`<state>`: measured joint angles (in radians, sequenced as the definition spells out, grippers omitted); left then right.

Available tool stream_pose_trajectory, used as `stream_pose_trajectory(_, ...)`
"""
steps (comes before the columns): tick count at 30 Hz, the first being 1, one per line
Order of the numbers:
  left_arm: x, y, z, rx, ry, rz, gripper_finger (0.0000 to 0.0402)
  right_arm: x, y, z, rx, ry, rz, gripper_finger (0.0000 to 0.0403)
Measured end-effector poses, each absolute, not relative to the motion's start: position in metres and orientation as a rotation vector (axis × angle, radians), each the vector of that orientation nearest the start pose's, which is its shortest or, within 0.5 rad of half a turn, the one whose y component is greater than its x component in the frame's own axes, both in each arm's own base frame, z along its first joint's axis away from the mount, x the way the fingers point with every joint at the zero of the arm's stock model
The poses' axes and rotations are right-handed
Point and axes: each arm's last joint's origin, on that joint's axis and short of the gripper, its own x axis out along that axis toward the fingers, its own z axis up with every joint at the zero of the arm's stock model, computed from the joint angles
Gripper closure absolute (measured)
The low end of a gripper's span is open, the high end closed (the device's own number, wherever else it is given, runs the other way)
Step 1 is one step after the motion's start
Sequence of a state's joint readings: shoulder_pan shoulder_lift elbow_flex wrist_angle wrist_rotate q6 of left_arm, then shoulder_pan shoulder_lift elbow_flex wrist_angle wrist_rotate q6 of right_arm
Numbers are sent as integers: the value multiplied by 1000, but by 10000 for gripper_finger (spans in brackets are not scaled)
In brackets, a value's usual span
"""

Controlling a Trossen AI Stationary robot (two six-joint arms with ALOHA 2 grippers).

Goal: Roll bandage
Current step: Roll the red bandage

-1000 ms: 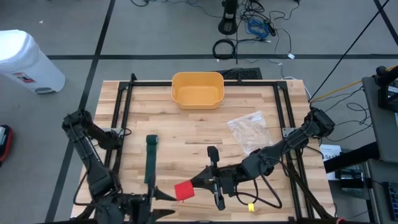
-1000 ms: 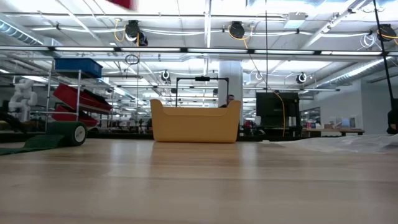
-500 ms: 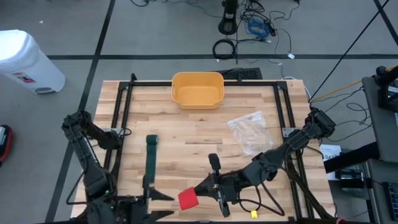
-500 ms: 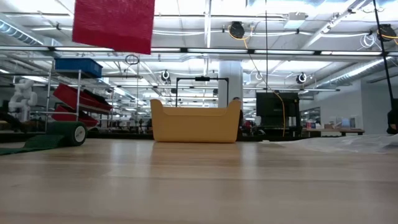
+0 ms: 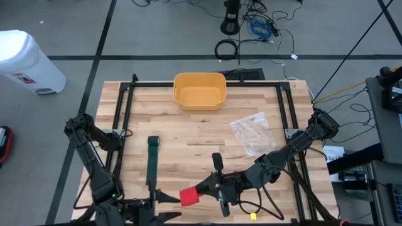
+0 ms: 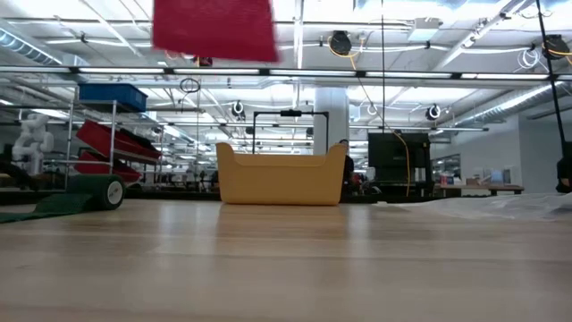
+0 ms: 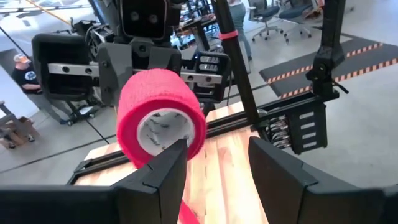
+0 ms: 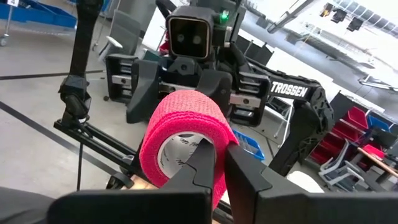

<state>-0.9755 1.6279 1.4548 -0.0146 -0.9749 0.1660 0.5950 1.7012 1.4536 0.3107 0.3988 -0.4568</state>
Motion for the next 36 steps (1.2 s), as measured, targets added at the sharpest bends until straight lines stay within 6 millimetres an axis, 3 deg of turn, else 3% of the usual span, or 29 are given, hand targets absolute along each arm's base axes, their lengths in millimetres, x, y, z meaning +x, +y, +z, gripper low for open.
stream_pose_trajectory(36, 240, -283, 369, 284, 88, 170, 223, 339, 211, 371, -419, -98, 118, 387)
